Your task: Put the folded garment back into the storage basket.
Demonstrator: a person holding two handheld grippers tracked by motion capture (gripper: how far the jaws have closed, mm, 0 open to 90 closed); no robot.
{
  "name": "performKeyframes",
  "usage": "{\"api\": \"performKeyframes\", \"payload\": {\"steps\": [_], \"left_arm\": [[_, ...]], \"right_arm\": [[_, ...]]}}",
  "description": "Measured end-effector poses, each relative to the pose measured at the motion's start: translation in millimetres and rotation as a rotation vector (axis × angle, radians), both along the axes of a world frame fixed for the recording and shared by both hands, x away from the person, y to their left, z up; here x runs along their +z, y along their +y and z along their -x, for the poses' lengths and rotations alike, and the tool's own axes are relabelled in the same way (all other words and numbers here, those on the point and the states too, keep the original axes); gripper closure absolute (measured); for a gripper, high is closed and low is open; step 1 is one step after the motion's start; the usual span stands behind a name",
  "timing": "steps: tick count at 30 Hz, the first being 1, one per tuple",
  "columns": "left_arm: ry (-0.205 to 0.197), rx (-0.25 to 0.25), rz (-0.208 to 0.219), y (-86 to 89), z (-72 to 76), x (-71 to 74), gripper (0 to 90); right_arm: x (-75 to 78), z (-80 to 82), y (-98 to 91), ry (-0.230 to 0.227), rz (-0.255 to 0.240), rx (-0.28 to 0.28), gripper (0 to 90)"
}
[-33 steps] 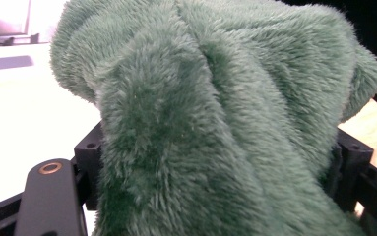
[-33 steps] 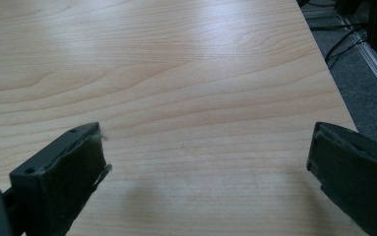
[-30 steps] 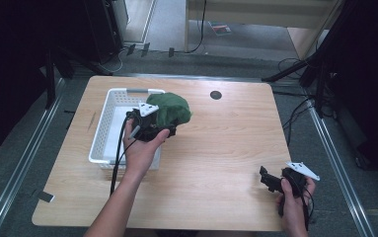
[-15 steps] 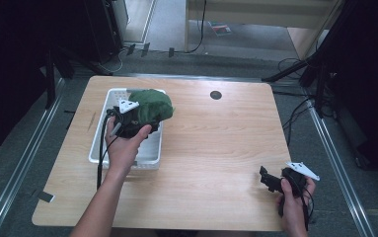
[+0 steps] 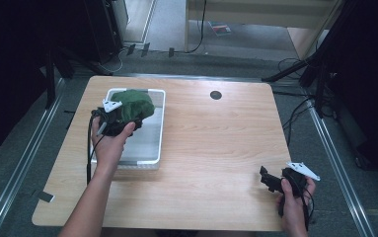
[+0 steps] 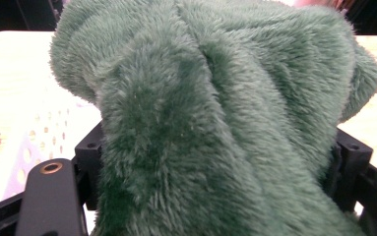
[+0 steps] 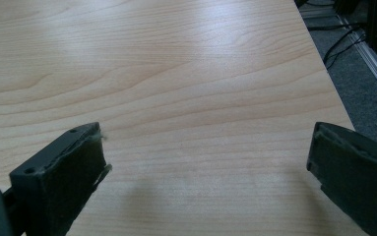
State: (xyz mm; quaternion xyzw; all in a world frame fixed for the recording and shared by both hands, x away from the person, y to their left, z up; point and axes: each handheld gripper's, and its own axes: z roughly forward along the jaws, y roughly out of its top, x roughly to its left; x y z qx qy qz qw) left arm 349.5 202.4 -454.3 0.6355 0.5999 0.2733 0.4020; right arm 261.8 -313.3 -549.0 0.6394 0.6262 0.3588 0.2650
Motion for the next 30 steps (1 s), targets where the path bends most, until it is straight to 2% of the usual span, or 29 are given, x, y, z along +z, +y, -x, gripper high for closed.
{"api": "performKeyframes", "payload": {"steps": [6, 11, 15, 16, 19, 22, 24, 30], "left_arm": [[0.015, 0.010, -0.001, 8.0, -10.2, -12.9, 23.3], [0.035, 0.015, -0.027, 8.7, -17.2, -21.7, 23.6], [0.083, 0.012, -0.031, 9.8, -24.2, -28.5, 23.6], [0.113, 0.002, -0.034, 10.1, -26.0, -30.6, 23.6], [0.159, -0.015, -0.049, 9.9, -30.1, -35.9, 23.6], [0.201, -0.024, -0.027, 11.3, -34.1, -40.6, 23.5], [0.229, -0.027, -0.039, 10.8, -36.0, -43.2, 23.4], [0.282, -0.066, -0.062, 6.5, -38.4, -46.0, 20.0]], "right_arm": [[-0.1, -0.2, -0.4, -0.002, -0.004, 0.003, 1.1], [-0.1, -0.2, -0.5, -0.001, -0.005, 0.003, 1.1], [-0.1, -0.1, -0.5, -0.001, -0.005, 0.002, 1.1], [-0.1, -0.2, -0.5, -0.001, -0.005, 0.003, 1.1], [-0.1, -0.2, -0.5, -0.002, -0.004, 0.004, 1.1], [-0.1, -0.2, -0.6, -0.001, -0.006, 0.005, 1.1], [-0.1, -0.2, -0.5, -0.002, -0.005, 0.005, 1.1], [-0.1, -0.2, -0.3, -0.001, -0.003, 0.005, 1.1]]}}
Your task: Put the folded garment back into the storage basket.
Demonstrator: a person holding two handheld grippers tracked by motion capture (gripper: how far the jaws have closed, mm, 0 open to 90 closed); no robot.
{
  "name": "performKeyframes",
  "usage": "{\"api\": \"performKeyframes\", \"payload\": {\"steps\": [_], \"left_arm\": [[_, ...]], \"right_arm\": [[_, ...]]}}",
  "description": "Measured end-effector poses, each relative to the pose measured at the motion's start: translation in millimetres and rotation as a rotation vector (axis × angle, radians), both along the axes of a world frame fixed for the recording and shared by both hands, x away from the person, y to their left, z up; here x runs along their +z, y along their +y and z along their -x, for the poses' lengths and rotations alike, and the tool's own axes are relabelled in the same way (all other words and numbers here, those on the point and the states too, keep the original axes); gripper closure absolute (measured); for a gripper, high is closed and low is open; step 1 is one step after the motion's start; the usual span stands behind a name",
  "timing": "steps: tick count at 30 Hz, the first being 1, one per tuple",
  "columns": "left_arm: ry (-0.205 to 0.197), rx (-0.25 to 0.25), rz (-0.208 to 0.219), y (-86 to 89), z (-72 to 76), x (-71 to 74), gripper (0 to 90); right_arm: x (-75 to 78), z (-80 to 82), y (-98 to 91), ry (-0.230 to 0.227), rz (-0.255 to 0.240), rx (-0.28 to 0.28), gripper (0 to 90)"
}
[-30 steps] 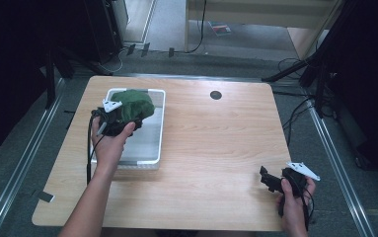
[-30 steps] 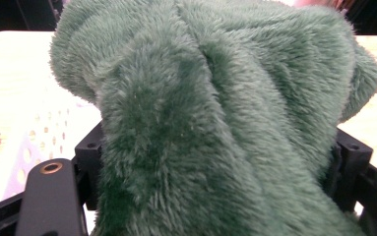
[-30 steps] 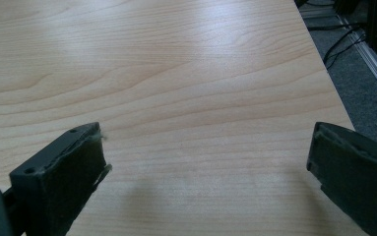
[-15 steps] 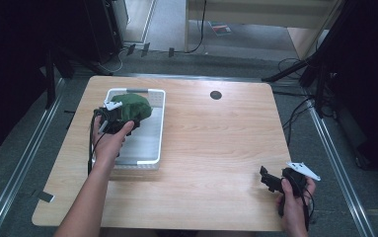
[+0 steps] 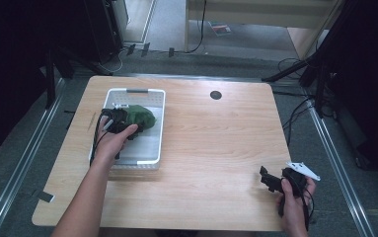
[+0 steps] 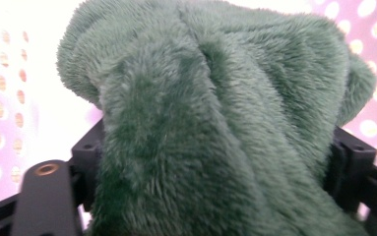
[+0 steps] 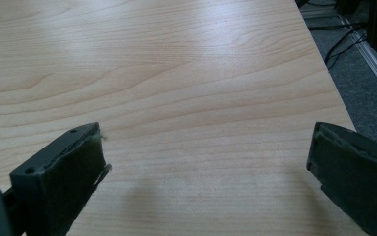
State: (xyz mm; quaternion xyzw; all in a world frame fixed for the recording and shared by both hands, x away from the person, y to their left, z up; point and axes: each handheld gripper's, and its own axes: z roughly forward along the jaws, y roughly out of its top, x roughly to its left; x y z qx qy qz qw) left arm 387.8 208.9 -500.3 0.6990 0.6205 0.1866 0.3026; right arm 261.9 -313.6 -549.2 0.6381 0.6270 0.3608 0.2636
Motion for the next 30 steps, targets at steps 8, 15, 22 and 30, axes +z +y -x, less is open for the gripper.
{"api": "performKeyframes", "payload": {"steps": [8, 15, 22, 30], "left_arm": [[0.045, 0.001, -0.044, 1.5, 1.8, 5.0, 8.3], [-0.045, -0.007, -0.002, -0.7, 12.6, 23.2, 8.2], [-0.134, -0.018, 0.051, 2.0, 27.2, 40.9, 8.2], [-0.248, -0.046, 0.123, 5.4, 51.2, 57.1, 3.9]], "right_arm": [[0.1, 0.2, 0.3, 0.000, 0.002, -0.002, 1.1], [0.1, 0.0, 0.5, 0.002, 0.001, 0.000, 1.1], [0.0, -0.1, 0.4, 0.002, 0.002, 0.000, 1.1], [0.2, 0.1, 1.0, 0.002, 0.007, 0.000, 1.1]]}}
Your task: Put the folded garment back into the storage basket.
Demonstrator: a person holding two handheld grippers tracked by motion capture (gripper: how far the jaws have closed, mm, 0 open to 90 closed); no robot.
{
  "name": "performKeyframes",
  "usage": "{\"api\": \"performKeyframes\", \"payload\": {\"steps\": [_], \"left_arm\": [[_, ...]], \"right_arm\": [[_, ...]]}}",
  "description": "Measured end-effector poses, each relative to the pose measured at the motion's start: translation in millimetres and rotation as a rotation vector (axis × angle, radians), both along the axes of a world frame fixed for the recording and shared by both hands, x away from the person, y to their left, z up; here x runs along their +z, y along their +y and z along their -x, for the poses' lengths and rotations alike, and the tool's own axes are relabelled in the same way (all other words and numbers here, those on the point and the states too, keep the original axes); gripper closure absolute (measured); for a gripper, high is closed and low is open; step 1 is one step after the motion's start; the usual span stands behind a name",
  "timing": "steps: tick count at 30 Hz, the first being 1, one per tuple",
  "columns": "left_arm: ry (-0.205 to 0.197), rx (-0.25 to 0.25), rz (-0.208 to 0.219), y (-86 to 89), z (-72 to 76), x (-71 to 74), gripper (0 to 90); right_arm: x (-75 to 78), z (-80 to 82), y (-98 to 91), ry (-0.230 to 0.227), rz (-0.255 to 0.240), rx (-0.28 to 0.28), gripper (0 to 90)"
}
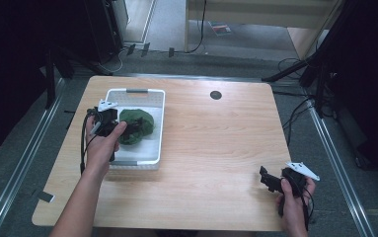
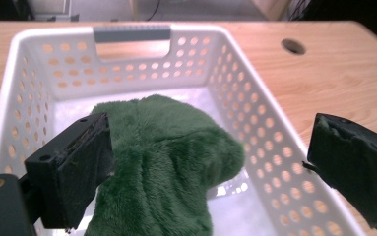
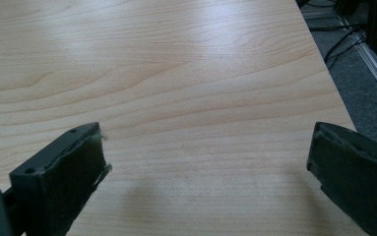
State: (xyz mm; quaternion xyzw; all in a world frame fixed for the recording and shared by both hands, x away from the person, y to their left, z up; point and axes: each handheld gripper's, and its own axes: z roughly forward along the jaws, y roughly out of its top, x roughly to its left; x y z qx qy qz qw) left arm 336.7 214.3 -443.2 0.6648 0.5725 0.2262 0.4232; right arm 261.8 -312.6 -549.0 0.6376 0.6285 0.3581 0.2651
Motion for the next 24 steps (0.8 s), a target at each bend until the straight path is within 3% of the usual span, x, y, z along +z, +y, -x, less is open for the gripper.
{"api": "performKeyframes", "payload": {"steps": [5, 19, 24], "left_arm": [[-0.061, 0.016, 0.025, 8.5, 18.5, 6.4, 3.4], [-0.126, 0.039, 0.057, 34.9, 57.8, 3.6, 1.0], [-0.149, 0.050, 0.050, 44.7, 70.0, 4.0, 0.2]], "right_arm": [[0.0, 0.1, -0.4, -0.001, -0.006, 0.000, 1.1], [0.1, 0.2, 0.1, 0.000, 0.000, -0.001, 1.1], [0.1, 0.2, 0.3, 0.000, 0.003, -0.001, 1.1]]}}
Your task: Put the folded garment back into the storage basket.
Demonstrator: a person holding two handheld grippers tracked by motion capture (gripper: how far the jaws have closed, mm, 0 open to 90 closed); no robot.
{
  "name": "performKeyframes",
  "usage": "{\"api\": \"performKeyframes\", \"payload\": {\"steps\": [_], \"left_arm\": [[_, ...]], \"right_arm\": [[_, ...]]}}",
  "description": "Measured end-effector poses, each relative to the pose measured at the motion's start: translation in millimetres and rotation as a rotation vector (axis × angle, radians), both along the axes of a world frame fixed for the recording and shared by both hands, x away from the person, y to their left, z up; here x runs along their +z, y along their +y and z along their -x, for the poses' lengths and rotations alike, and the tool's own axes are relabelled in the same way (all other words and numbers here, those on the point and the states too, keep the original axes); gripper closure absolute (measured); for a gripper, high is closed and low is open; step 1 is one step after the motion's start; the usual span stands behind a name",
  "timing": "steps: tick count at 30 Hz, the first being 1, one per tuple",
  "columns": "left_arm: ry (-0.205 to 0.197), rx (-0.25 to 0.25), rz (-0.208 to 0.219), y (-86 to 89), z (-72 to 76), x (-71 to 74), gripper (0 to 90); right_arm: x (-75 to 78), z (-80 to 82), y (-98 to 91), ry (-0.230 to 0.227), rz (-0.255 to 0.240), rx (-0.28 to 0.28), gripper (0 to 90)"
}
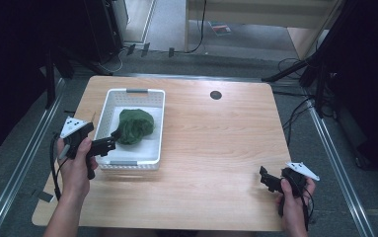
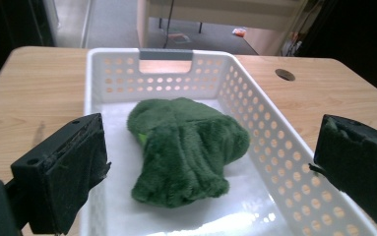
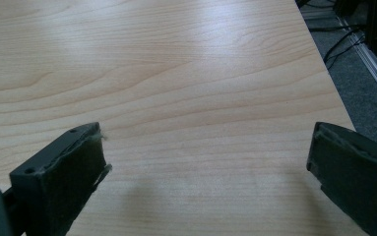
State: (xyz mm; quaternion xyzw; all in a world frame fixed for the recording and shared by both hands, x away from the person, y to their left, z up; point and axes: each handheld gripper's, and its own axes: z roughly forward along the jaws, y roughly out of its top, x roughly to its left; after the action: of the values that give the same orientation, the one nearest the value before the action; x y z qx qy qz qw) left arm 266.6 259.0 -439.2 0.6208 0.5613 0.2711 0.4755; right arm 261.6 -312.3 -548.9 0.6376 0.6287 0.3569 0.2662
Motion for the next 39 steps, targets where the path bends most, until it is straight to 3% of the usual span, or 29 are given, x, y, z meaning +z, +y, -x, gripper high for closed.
{"api": "performKeyframes", "payload": {"steps": [15, 21, 30, 34, 39], "left_arm": [[-0.037, 0.063, 0.015, 40.6, 35.0, -16.4, 0.0], [-0.041, 0.085, 0.047, 56.7, 48.9, -27.5, 0.0], [-0.051, 0.119, 0.054, 76.2, 72.1, -51.4, 0.0], [-0.056, 0.126, 0.025, 80.6, 76.7, -61.2, 0.0], [-0.035, 0.146, 0.039, 88.2, 78.1, -79.5, 0.0]], "right_arm": [[-0.1, -0.2, 0.3, -0.001, 0.003, 0.000, 1.1], [-0.1, -0.2, 0.6, -0.001, 0.005, 0.000, 1.1], [-0.1, 0.4, 1.5, -0.003, 0.012, 0.001, 1.1], [-0.1, 0.1, 1.6, -0.001, 0.014, 0.002, 1.1], [-0.1, 0.2, 1.6, -0.001, 0.014, 0.001, 1.1]]}}
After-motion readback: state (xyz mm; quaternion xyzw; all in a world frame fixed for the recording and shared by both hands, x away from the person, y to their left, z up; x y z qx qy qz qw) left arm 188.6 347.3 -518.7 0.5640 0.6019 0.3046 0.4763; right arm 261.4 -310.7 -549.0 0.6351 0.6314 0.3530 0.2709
